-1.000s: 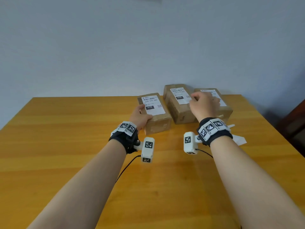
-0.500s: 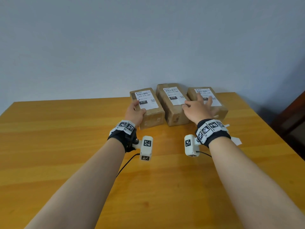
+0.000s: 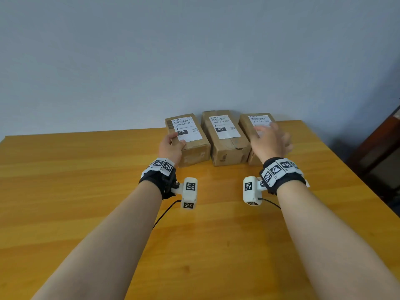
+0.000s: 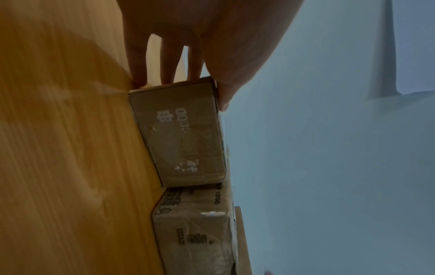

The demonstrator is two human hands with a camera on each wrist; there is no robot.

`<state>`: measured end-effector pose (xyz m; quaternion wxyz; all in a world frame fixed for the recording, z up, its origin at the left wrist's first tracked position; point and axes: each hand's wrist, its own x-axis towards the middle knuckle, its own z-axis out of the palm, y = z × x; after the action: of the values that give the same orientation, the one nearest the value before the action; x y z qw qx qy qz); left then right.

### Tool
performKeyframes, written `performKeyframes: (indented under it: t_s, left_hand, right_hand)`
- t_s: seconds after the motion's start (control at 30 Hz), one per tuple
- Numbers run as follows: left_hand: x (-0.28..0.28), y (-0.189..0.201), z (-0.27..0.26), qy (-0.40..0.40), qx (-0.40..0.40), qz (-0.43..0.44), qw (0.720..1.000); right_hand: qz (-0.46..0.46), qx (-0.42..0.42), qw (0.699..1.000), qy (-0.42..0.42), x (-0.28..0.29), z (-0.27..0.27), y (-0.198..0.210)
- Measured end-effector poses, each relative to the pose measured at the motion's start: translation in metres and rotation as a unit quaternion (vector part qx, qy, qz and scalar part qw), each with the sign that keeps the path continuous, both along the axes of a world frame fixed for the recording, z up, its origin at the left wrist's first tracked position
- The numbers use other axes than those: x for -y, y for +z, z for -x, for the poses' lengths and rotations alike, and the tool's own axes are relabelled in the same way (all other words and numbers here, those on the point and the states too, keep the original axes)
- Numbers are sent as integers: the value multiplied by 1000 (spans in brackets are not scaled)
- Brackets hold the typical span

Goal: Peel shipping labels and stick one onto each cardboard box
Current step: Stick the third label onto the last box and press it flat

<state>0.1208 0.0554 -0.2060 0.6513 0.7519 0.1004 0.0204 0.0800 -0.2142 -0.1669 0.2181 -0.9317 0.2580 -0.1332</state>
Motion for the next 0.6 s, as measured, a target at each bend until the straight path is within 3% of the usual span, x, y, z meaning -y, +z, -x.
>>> performKeyframes:
  t_s: [0.1, 0.17, 0.37, 0.6]
  left_hand:
    - [-2, -3, -4, 6, -7, 5, 1000]
    - [-3, -3, -6, 7, -15, 12, 1000]
    - [-7, -6, -9, 3, -12, -1, 1000]
    - [-40, -3, -10, 54, 6, -48, 997]
  right_hand:
    - [-114, 46, 987, -106, 18, -3, -4]
    - [-191, 50, 972, -127, 26, -5, -6]
    - [-227, 63, 970, -56, 21, -10, -4]
    - [-221, 17, 975, 0, -9, -7, 3]
